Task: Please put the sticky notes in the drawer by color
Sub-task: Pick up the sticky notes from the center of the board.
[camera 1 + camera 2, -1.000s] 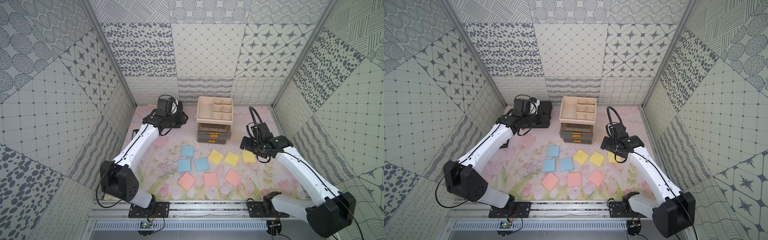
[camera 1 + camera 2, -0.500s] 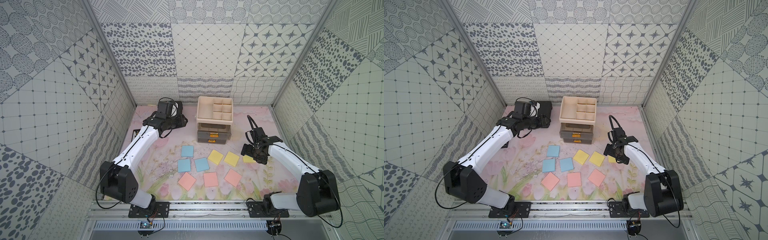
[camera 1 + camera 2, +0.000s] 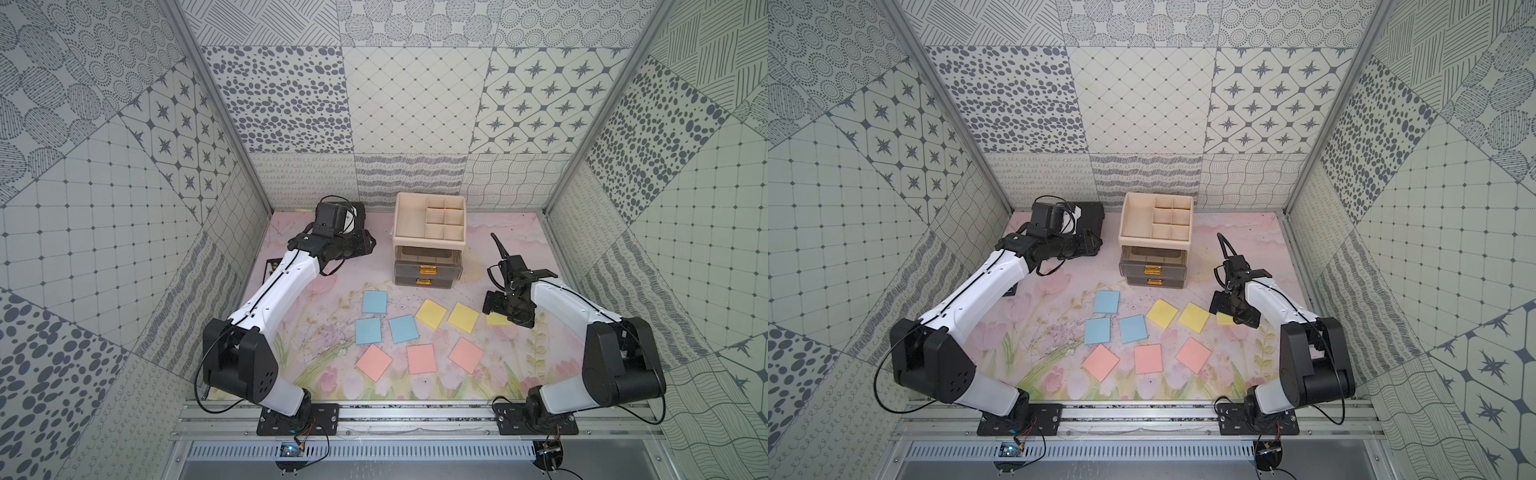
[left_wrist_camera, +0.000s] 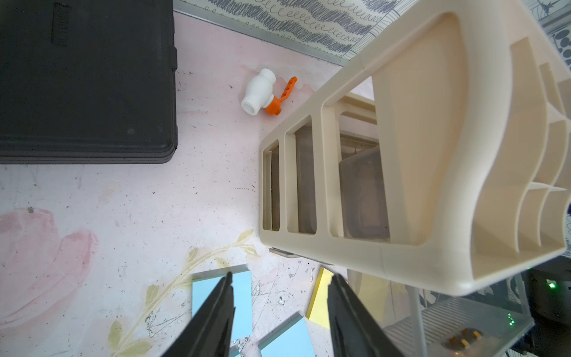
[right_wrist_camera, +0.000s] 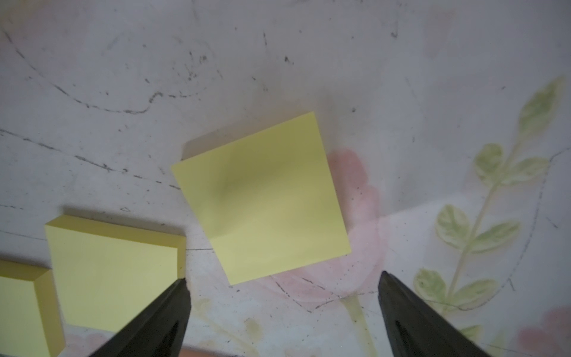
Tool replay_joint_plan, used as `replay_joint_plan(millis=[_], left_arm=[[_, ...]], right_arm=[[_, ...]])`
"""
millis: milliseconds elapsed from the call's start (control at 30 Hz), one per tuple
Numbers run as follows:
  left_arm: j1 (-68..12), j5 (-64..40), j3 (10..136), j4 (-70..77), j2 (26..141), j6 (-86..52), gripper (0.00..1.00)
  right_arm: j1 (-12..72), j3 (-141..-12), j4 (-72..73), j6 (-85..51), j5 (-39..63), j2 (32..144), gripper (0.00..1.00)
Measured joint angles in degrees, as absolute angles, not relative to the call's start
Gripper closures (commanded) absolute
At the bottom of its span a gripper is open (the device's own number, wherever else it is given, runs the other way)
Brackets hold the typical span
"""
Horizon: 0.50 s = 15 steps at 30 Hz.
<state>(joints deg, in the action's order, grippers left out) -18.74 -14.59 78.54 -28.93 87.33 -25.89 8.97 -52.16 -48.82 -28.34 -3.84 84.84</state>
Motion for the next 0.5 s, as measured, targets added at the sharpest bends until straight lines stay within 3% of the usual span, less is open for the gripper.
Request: replay_joint_plan(millis=[500], left_arm=[[-18.74,-14.57,79.37,-28.95,88.71,-26.68,0.48]], right_arm=[[8.38,-53.63,-46.72,-24.58,-0.64,91.11,0.01]])
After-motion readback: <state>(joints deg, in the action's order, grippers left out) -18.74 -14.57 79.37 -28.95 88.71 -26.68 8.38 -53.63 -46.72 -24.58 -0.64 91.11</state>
